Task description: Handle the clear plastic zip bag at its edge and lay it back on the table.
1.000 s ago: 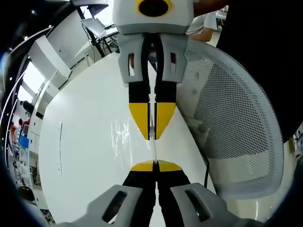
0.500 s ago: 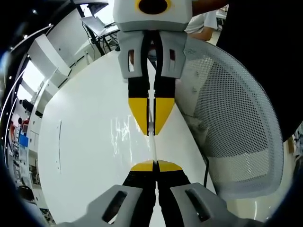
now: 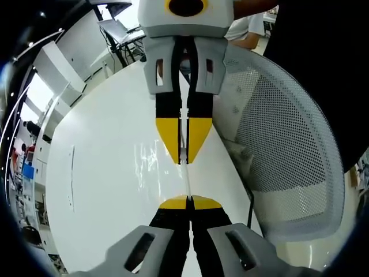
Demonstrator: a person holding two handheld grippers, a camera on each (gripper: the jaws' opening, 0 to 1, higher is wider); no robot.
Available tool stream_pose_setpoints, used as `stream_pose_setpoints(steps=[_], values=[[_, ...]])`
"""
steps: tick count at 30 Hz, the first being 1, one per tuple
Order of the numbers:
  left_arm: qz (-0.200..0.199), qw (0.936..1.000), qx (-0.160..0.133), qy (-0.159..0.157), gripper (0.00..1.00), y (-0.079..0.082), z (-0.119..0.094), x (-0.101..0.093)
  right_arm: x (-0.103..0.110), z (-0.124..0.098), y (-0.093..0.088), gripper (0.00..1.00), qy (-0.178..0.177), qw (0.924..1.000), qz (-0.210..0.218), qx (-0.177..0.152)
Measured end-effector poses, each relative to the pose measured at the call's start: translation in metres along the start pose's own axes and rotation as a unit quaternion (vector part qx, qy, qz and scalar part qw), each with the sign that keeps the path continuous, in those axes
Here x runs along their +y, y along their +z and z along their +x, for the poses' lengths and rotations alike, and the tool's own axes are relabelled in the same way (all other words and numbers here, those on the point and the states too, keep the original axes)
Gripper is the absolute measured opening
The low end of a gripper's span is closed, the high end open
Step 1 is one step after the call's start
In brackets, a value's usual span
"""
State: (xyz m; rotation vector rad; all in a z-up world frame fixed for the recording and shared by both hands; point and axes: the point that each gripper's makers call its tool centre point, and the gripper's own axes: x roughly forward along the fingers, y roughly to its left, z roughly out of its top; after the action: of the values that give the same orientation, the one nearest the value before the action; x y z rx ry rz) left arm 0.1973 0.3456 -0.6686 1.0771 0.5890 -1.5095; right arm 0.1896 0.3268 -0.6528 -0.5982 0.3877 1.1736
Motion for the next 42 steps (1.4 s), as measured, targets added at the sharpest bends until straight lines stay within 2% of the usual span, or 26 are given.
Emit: stream_pose_setpoints(steps=[19,42], values=[[-0.002,1.0000,0.006,-0.004,0.00,-0.0045,-0.0004,-0.0002,-0.0007,0.0003,0.0005,0.00,0.001,1.0000,0.003,-0.002],[-0.007,0.9999,0.012,-0.006,0.00,-0.0103,0.0018,0.0000,-0.0038,-0.0017,-0.0087,0.00,-0.004,0.9999,0.014,-0.001]])
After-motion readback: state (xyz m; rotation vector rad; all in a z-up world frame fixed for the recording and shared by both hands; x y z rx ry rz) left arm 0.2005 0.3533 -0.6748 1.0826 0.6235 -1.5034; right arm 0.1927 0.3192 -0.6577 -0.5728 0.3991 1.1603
